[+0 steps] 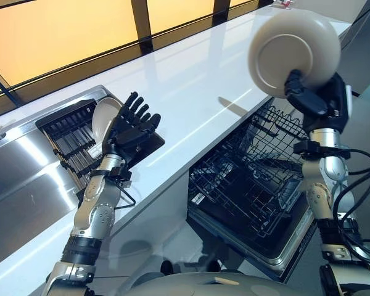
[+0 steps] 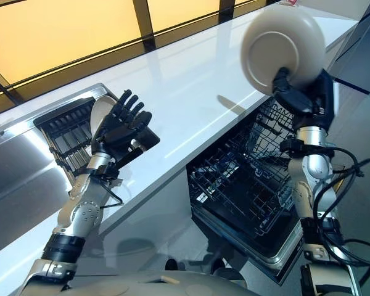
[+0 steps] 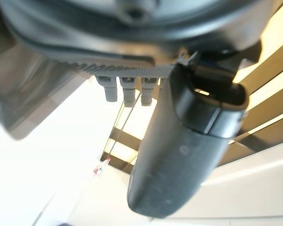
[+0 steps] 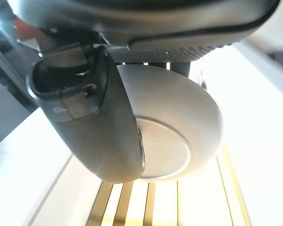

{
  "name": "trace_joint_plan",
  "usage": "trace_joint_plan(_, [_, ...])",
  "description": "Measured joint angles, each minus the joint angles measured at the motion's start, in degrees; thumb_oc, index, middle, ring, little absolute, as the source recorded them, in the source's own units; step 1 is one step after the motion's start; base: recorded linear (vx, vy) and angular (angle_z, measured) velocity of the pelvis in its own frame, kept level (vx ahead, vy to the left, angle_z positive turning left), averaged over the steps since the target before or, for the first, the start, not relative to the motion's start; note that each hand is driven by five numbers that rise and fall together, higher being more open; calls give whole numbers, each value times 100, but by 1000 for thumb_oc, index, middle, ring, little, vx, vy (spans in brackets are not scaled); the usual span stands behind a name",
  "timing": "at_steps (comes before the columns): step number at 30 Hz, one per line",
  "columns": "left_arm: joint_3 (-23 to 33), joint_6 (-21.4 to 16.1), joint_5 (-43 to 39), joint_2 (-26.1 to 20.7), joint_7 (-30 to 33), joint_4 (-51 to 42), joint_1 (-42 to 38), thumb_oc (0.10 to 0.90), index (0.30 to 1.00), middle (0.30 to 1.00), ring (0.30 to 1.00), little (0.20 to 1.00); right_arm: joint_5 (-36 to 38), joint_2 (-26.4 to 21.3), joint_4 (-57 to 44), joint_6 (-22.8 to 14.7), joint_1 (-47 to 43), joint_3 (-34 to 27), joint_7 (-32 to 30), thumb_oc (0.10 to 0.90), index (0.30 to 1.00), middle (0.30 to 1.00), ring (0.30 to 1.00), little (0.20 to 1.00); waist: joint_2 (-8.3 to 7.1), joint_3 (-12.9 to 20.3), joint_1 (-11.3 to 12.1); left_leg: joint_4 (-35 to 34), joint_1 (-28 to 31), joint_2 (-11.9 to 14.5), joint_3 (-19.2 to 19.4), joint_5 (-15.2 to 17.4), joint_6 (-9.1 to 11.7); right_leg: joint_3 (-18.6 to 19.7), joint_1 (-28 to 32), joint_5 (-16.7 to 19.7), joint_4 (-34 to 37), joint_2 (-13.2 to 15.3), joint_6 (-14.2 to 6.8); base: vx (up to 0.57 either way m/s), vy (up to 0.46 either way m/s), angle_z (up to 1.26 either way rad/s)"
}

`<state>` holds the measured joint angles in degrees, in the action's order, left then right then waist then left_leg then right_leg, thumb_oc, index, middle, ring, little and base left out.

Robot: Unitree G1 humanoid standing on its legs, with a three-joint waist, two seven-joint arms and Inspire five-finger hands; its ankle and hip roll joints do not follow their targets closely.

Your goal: Pick up plates and place into dishwasher.

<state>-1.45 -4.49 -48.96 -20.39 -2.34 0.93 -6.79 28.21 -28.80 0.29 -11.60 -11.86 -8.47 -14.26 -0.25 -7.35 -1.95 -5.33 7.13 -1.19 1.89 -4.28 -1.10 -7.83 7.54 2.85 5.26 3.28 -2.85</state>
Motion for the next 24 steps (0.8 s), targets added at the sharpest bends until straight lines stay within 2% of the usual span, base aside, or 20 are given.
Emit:
trace_joint_plan(4, [243, -150, 16, -97, 63, -19, 4, 800, 900, 900, 900, 900, -738, -29, 204, -76, 286, -227, -529, 100, 300, 300, 300, 200, 29, -39, 2, 2, 0, -1, -10, 0, 0, 1, 2, 1, 0, 0, 2, 0, 0, 0])
trace_joint_plan(8, [642, -472, 80, -318, 184, -66, 21, 800, 900, 900, 900, 900, -1265, -48, 625, -54, 576, -479, -924, 100, 300, 300, 300, 200, 53, -116, -5, -3, -13, 1, -35, 1, 0, -7, -2, -7, 1, -2, 4, 4, -1, 1])
trace_joint_plan(15, [1451, -949, 168, -593, 325, -223, 26, 800, 900, 900, 900, 900, -1661, -48, 1544, 483, 1024, -467, -797, 100, 300, 300, 300, 200, 94, -141, 26, 3, -45, -4, -65, 0, 0, -53, -11, -10, 0, 5, 20, 20, -13, 3])
trace_joint_plan(24, [1566, -916, 162, -643, 317, -219, 118, 800, 900, 900, 900, 900, -2170, -49, 2102, 636, 1052, -275, -795, 100, 300, 300, 300, 200, 137, -170, 71, -2, 6, -10, -207, -5, 3, -147, 100, -35, 0, 5, 34, 59, -46, 7])
